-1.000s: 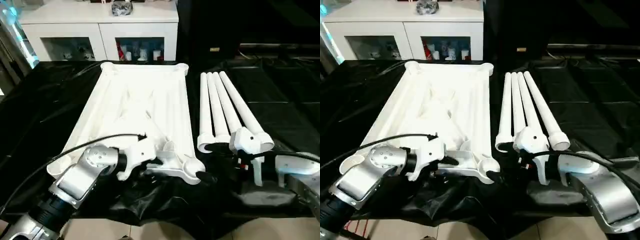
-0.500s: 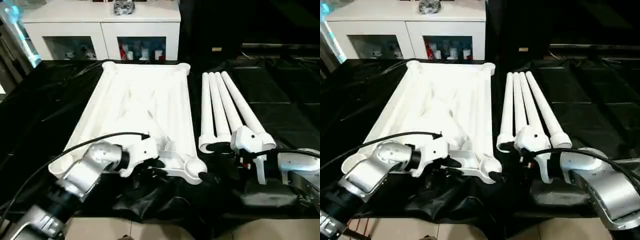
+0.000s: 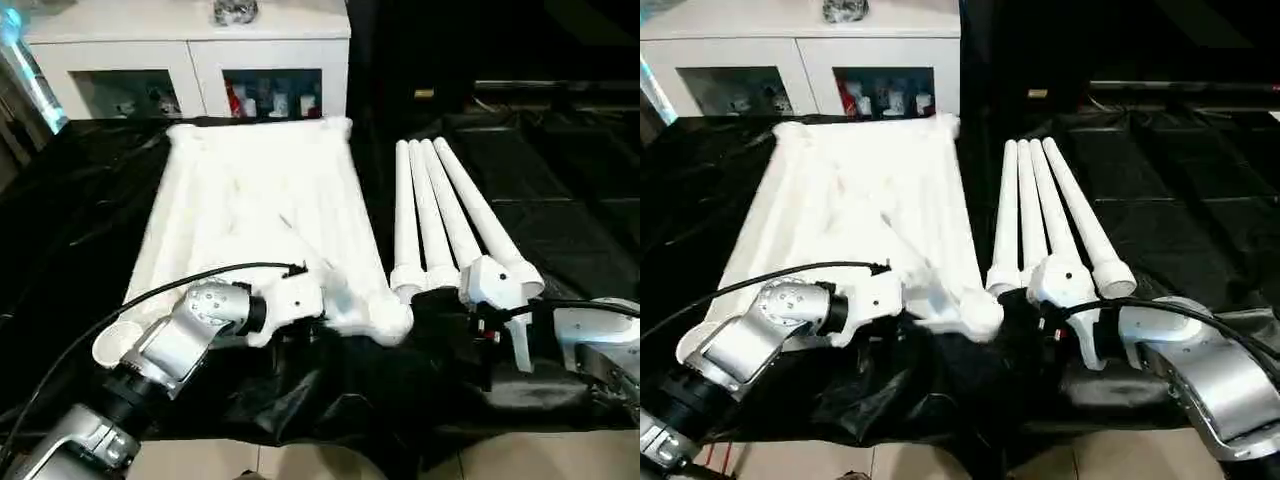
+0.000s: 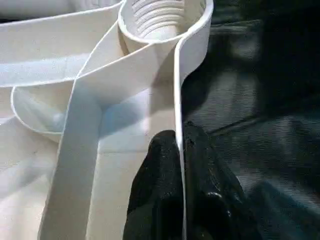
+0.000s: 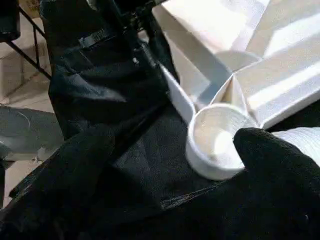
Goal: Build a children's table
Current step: Move to table
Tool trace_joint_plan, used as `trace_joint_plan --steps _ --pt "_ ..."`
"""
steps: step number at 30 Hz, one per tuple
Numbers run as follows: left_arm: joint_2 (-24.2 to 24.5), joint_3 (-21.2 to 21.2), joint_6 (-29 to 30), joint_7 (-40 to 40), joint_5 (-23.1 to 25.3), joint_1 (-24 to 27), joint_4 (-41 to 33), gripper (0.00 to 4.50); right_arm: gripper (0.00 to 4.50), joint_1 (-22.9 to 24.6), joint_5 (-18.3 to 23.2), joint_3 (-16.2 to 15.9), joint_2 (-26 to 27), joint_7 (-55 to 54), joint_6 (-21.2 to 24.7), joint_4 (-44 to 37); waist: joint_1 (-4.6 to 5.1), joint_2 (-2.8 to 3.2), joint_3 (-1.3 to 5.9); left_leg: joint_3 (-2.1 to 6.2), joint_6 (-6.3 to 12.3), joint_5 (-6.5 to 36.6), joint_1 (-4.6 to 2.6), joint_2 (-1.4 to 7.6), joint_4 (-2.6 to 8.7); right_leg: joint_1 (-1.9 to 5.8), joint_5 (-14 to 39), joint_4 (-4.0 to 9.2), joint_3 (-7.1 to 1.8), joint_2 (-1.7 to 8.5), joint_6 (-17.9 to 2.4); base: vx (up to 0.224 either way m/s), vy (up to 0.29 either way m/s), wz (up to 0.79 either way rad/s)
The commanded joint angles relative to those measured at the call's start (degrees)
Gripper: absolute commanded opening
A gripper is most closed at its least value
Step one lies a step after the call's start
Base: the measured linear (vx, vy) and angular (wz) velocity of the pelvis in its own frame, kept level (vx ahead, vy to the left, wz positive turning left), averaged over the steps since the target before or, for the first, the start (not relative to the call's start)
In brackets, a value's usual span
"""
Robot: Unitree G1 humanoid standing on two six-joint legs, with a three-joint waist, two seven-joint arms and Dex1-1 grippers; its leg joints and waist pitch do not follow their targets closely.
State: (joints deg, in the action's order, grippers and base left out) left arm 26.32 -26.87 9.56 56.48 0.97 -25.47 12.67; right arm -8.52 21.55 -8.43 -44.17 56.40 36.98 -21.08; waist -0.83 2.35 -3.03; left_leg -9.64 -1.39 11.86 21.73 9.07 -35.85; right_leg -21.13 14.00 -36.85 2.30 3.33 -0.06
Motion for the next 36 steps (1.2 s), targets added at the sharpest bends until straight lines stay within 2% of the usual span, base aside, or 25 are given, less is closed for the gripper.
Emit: trace_joint_plan --steps 1,5,6,10,16,19,20,23,26,27,28,30,35,36 --pt "1.1 3.8 0.1 -2.9 0.7 -0.6 -4.1 0.02 4.5 -0.4 -0.8 -0.3 -0.1 -0.3 -0.7 0.3 -0.36 -1.29 3.63 1.63 6.14 3.0 -0.39 4.13 3.97 2.7 -2.1 4.29 -2.85 5.14 -15.9 0.0 0.0 0.0" --pt "1.8 4.8 2.1 -4.2 1.2 -0.3 -5.9 0.02 4.5 -0.8 -1.0 -0.6 0.1 -0.3 -0.8 0.7 -0.36 -1.18 3.84 1.61 7.55 0.5 -0.24 4.13 3.71 2.52 -6.5 3.8 -2.76 5.03 -16.5 0.0 0.0 0.0" --pt "2.1 5.0 2.5 -4.5 1.2 -0.2 -6.5 0.02 4.5 -0.9 -1.0 -0.7 0.2 -0.4 -0.9 0.8 -0.41 -1.47 3.84 1.57 7.81 0.3 -0.14 4.08 3.67 2.6 -6.9 3.75 -2.75 5.07 -16.7 0.0 0.0 0.0" --pt "3.2 6.1 6.6 -5.5 1.7 0.8 -9.8 0.02 4.5 -1.0 -1.2 -0.8 0.2 -0.5 -1.0 1.0 -0.49 -1.4 3.68 1.5 7.87 0.3 -0.18 4.11 3.63 2.42 -6.4 3.67 -2.72 5.02 -17.0 0.0 0.0 0.0" --pt "3.9 6.7 8.9 -6.8 2.5 1.2 -10.6 0.02 4.5 -1.5 -1.2 -1.2 0.5 -0.6 -1.2 1.4 -0.66 -1.42 3.6 1.46 7.3 1.2 -0.27 4.12 3.66 2.41 -5.1 3.79 -2.77 5.03 -16.9 0.0 0.0 0.0" --pt "3.8 6.7 6.9 -6.8 2.0 1.2 -10.3 0.02 4.5 -1.6 -1.3 -1.4 0.6 -0.6 -1.3 1.6 -0.74 -1.47 3.64 1.47 7.15 1.0 -0.28 4.11 3.65 2.44 -5.9 3.68 -2.78 5.0 -17.1 0.0 0.0 0.0" --pt "3.6 6.6 5.6 -6.9 2.0 1.3 -9.8 0.02 4.5 -1.6 -1.5 -1.4 0.7 -0.6 -1.4 1.7 -0.86 -1.32 3.68 1.5 7.27 0.8 -0.31 4.1 3.59 2.41 -6.4 3.65 -2.77 4.99 -17.1 0.0 0.0 0.0" --pt "3.8 5.6 2.8 -8.4 4.3 1.3 -7.9 0.02 4.5 -1.8 -1.8 -1.4 0.9 -0.8 -1.6 2.0 -1.24 -1.16 3.7 1.44 7.41 0.6 -0.42 4.15 3.54 2.32 -7.5 3.57 -2.8 4.93 -17.1 0.0 0.0 0.0" --pt "3.8 5.9 1.2 -8.0 3.8 1.4 -7.6 0.02 4.5 -1.9 -1.9 -1.3 1.1 -1.0 -1.7 2.0 -1.4 -1.29 3.81 1.48 7.23 -0.1 -0.36 4.14 3.54 2.42 -8.6 3.37 -2.78 4.93 -17.0 0.0 0.0 0.0" --pt "4.2 5.6 1.1 -7.0 3.7 1.5 -7.7 0.3 4.5 -1.8 -2.1 -1.3 1.1 -1.2 -1.9 1.9 -1.48 -0.98 3.85 1.53 7.16 -0.1 -0.41 4.16 3.51 2.42 -8.7 3.33 -2.77 5.0 -17.1 0.0 0.0 0.0" --pt "4.3 5.6 1.4 -6.6 3.3 1.6 -7.6 0.3 4.5 -1.8 -2.3 -1.3 1.1 -1.3 -2.1 1.9 -1.43 -1.09 3.86 1.52 7.22 0.0 -0.38 4.19 3.51 2.41 -9.1 3.3 -2.76 4.97 -17.2 0.0 0.0 0.0" --pt "4.8 5.7 0.2 -5.9 2.9 1.9 -7.2 0.59 4.5 -1.7 -2.8 -1.3 1.2 -1.8 -2.6 2.1 -1.47 -1.08 3.85 1.52 7.19 0.1 -0.37 4.14 3.52 2.4 -9.2 3.3 -2.74 4.96 -17.3 0.0 0.0 0.0" --pt "6.0 7.3 0.2 -4.9 1.5 2.7 -8.4 1.02 4.5 -2.3 -2.2 -0.2 2.7 -3.3 -2.3 1.6 -1.34 -1.26 3.51 1.42 5.66 3.3 -0.56 4.15 3.81 2.39 -4.4 3.8 -2.79 5.06 -17.1 0.0 0.0 0.0" --pt "6.5 8.3 0.2 -5.2 1.2 2.9 -8.8 1.09 4.5 -2.9 -2.3 0.3 3.4 -4.7 -2.2 1.6 -1.26 -1.15 3.42 1.45 5.23 3.8 -0.56 4.15 3.92 2.34 -3.2 3.87 -2.74 4.99 -17.0 0.0 0.0 0.0"
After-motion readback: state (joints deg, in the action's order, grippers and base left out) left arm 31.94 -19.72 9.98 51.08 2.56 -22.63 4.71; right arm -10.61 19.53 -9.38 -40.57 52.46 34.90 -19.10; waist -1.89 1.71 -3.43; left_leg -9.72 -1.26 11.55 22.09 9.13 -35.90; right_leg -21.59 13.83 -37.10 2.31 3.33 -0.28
